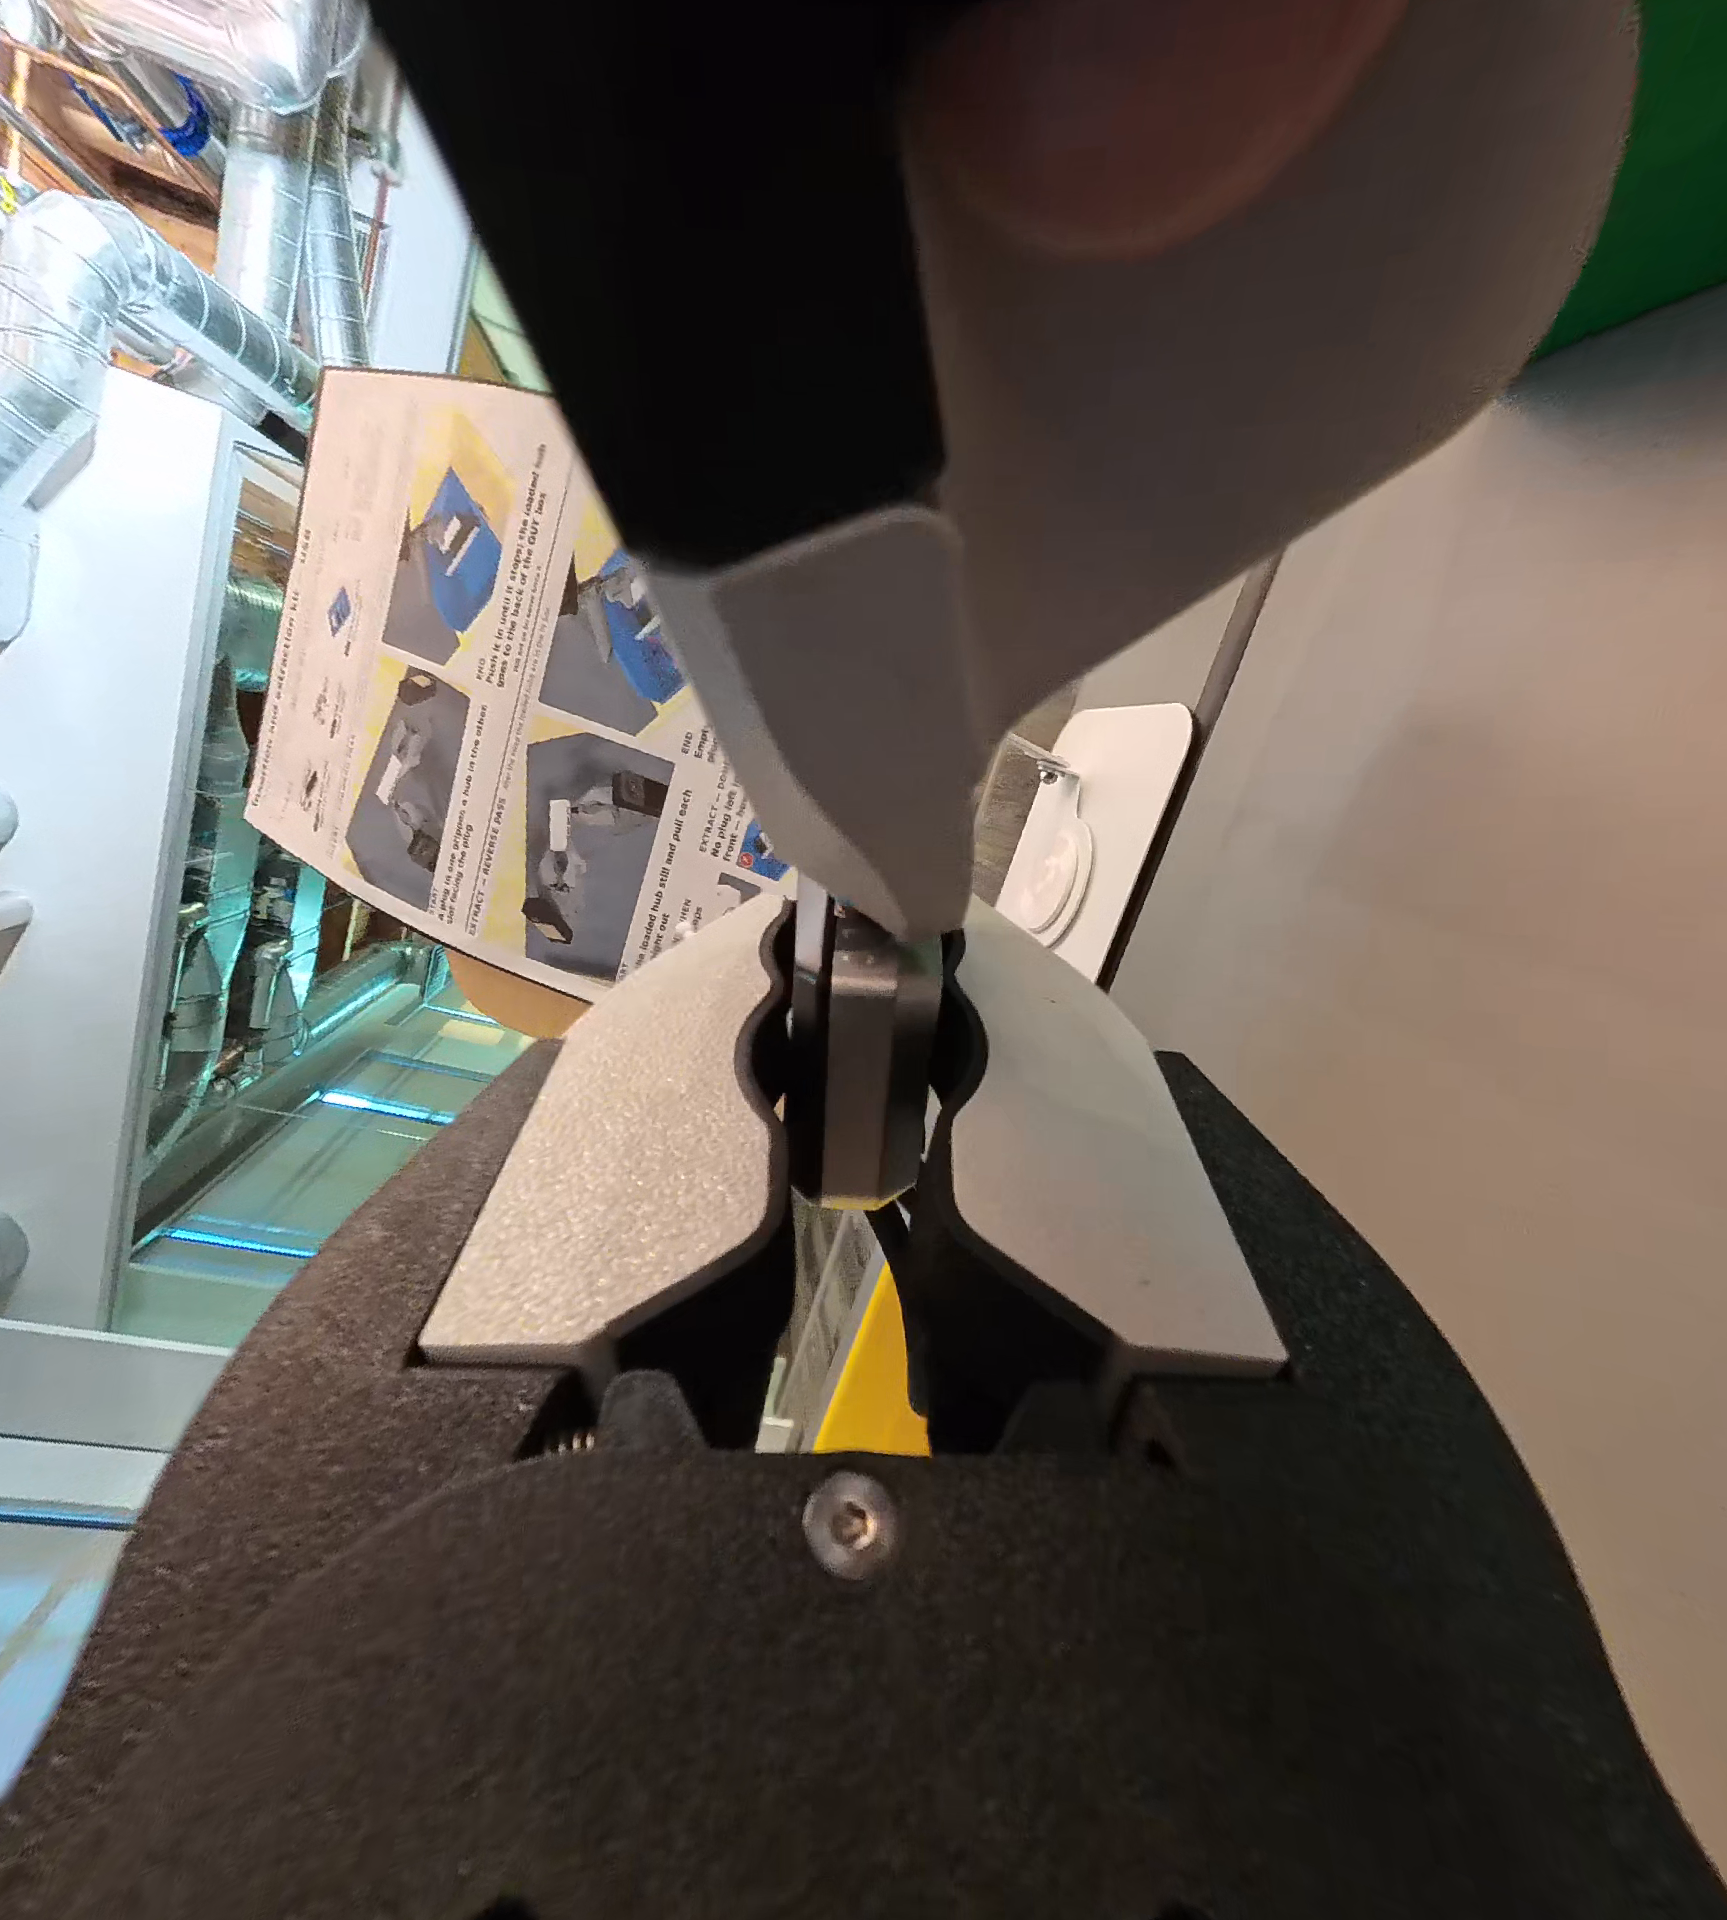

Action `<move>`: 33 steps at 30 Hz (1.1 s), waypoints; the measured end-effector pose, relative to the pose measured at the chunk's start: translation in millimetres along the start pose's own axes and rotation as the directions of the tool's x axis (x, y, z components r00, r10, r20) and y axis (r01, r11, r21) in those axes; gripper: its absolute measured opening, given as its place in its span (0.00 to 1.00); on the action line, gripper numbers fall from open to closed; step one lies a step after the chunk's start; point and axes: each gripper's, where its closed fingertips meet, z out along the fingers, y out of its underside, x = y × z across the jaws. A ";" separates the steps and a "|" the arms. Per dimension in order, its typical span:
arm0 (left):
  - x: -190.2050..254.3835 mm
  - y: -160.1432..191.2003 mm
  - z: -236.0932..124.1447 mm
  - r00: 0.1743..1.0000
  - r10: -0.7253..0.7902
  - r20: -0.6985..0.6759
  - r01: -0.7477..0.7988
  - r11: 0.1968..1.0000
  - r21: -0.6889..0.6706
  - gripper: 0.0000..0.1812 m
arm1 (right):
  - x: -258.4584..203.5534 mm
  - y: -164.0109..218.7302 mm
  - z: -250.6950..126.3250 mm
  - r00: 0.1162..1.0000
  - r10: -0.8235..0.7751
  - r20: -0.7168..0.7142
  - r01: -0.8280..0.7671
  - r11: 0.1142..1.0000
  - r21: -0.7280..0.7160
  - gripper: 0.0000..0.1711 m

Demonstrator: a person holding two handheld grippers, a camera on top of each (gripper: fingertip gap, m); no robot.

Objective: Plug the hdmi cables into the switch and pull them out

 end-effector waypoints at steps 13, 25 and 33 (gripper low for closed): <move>10.0 -5.9 1.8 0.996 0.091 0.007 -0.091 0.996 0.009 0.12 | -0.4 18.9 -2.8 1.000 0.019 0.015 -0.017 0.989 -0.148 0.14; -6.1 -6.3 -3.3 0.998 0.051 0.037 -0.052 0.999 0.014 0.13 | -0.8 1.0 -7.7 0.998 -0.060 0.013 0.060 0.998 -0.035 0.14; -2.5 -17.1 -7.1 0.995 0.089 0.040 -0.091 0.994 0.064 0.13 | -4.1 8.9 -16.9 0.998 -0.055 -0.001 0.054 0.992 -0.114 0.14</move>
